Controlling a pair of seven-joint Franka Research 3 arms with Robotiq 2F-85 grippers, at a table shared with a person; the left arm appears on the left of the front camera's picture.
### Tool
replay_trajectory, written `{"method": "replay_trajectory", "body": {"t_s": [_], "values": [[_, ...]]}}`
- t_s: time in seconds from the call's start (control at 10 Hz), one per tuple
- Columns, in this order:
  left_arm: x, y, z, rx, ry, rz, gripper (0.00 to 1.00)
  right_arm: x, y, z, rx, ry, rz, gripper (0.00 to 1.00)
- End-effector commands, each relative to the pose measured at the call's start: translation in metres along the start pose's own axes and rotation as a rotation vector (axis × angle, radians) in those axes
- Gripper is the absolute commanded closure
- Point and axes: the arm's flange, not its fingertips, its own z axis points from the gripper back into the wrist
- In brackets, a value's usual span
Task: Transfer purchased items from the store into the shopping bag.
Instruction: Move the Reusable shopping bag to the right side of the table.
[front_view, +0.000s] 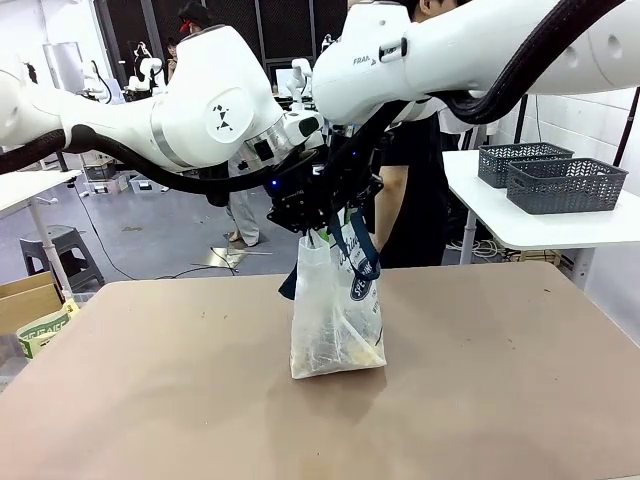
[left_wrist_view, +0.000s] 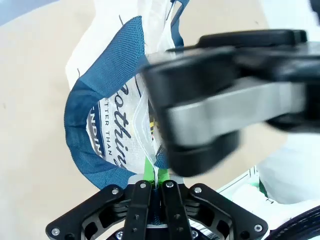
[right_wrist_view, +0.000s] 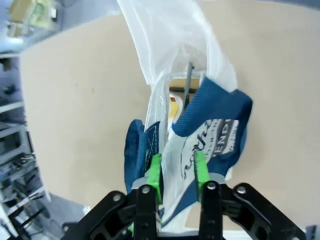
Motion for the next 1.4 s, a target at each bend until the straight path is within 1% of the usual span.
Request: {"method": "replay_trajectory", "body": {"t_s": [0.0,0.3,0.4,0.6,0.8,0.9,1.0,1.1,1.3], "values": [[0.0,-0.001,0.001,0.0,0.0,-0.002,1.0,-0.008,-0.023,0.004,0.044,-0.006,-0.015,0.0],[0.0,-0.001,0.001,0.0,0.0,-0.002,1.0,0.002,-0.06,0.029,0.087,-0.062,-0.077,0.0],[0.0,-0.001,0.001,0.0,0.0,-0.002,1.0,0.001,-0.074,0.038,0.099,-0.068,-0.064,0.0],[0.0,-0.001,0.001,0.0,0.0,-0.002,1.0,0.0,-0.107,0.056,0.116,-0.049,0.033,0.0],[0.0,-0.001,0.001,0.0,0.0,-0.002,1.0,-0.007,-0.136,0.069,0.16,-0.088,0.196,0.0],[0.0,-0.001,0.001,0.0,0.0,-0.002,1.0,-0.01,-0.152,0.075,0.266,-0.089,0.374,0.0],[0.0,-0.001,0.001,0.0,0.0,-0.002,1.0,-0.011,-0.164,0.077,0.308,-0.132,0.504,0.0],[0.0,-0.001,0.001,0.0,0.0,-0.002,1.0,-0.01,-0.177,0.079,0.39,-0.112,0.627,0.0],[0.0,-0.001,0.001,0.0,0.0,-0.002,1.0,-0.004,-0.195,0.079,0.495,-0.08,0.795,0.0]]}}
